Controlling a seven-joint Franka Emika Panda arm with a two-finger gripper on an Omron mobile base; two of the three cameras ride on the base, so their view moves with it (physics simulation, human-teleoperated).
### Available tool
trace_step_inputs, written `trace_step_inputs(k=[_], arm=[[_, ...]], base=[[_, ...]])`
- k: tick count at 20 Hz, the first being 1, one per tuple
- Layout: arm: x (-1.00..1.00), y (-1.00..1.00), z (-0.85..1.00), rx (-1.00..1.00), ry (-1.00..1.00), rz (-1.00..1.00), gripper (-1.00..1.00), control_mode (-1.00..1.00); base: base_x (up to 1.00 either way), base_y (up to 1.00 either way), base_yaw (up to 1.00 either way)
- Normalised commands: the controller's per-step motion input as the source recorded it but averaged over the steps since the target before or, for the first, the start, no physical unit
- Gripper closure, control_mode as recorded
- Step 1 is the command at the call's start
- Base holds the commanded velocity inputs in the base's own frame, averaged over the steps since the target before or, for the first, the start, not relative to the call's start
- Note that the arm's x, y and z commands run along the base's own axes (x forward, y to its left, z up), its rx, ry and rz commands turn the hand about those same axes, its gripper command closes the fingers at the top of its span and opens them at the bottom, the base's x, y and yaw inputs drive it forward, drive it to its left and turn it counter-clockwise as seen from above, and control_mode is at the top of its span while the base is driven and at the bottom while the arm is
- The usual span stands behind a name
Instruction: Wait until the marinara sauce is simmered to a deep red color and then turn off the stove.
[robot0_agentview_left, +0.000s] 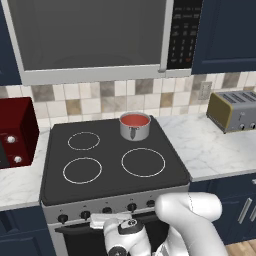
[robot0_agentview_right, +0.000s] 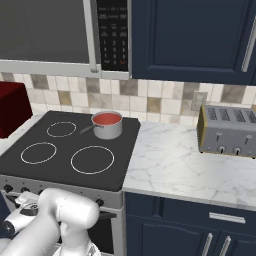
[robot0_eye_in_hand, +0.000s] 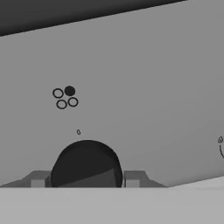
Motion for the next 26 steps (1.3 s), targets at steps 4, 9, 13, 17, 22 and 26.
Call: trace_step_inputs(k=[4, 9, 13, 17, 22, 26], arm=[[-0.26, 0.01, 0.0, 0.28, -0.01, -0.32, 1.0, -1.0], [-0.19, 0.05, 0.0, 0.29, -0.02, -0.37, 1.0, -1.0], [-0.16, 0.09, 0.0, 0.31, -0.02, -0.41, 1.0, -1.0], [-0.11, 0.15, 0.0, 0.31, 0.0, -0.42, 1.0, -1.0], [-0.11, 0.19, -0.04, 0.3, 0.0, -0.44, 1.0, -1.0], [-0.18, 0.25, -0.13, 0.3, -0.02, -0.46, 1.0, -1.0]], base=[[0.0, 0.0, 0.0], [0.0, 0.0, 0.0], [0.0, 0.0, 0.0], [0.0, 0.0, 0.0], [0.0, 0.0, 0.0], [0.0, 0.0, 0.0]])
